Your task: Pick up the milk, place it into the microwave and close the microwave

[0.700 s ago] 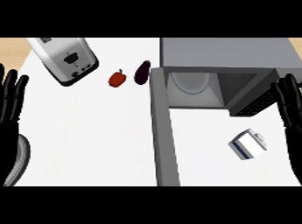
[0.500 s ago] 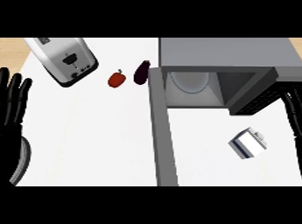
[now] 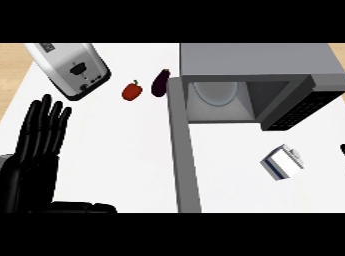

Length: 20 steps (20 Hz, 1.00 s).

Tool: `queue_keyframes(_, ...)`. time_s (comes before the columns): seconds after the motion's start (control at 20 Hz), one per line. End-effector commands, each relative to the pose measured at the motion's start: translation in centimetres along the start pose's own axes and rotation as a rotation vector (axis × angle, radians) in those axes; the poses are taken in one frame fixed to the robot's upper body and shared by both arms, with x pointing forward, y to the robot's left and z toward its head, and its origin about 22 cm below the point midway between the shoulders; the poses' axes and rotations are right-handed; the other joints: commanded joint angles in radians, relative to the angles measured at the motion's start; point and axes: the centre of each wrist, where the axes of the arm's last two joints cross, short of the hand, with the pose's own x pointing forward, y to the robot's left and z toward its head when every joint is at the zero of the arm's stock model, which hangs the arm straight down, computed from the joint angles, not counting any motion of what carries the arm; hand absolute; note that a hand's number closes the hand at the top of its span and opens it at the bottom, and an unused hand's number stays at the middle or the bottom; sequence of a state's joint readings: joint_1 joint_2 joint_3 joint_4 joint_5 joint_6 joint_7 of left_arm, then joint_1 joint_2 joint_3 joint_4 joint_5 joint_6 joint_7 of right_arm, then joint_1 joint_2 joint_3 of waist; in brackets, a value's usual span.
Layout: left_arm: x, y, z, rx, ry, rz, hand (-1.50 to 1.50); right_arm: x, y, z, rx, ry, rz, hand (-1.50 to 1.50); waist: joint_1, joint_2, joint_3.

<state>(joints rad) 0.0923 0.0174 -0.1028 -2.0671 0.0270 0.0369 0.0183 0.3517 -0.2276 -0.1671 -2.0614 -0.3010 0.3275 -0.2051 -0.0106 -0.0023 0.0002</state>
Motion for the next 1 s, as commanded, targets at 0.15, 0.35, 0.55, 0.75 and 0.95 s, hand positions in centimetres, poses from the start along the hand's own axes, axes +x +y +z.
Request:
queue_keyframes(0.15, -1.0, -3.7, 3.1, -0.018, 0.031, 0.039, -1.5, -1.3, -1.6, 4.8, -0.006, 0.057, -0.001, -1.5, 0.005, 0.0, 0.0)
queue_keyframes(0.35, -1.1, -4.9, 2.6, -0.021, 0.022, 0.031, -1.5, -3.0, -2.9, 6.4, -0.03, 0.079, -0.006, -1.5, 0.006, 0.001, 0.0)
queue_keyframes(0.55, -2.8, -6.6, 4.7, -0.004, 0.029, 0.033, -1.5, -4.5, -4.2, 8.5, -0.038, 0.084, 0.014, -1.5, 0.007, 0.001, 0.0)
queue_keyframes(0.75, -4.1, -8.4, 5.7, 0.024, 0.025, 0.027, -1.5, -6.4, -1.4, 7.7, -0.056, 0.076, 0.04, -1.5, 0.007, 0.001, 0.0)
queue_keyframes(0.95, -2.9, -8.1, 7.7, 0.007, 0.039, 0.04, -1.5, -9.4, -3.8, 7.4, -0.104, 0.082, 0.057, -1.5, 0.014, 0.001, 0.0)
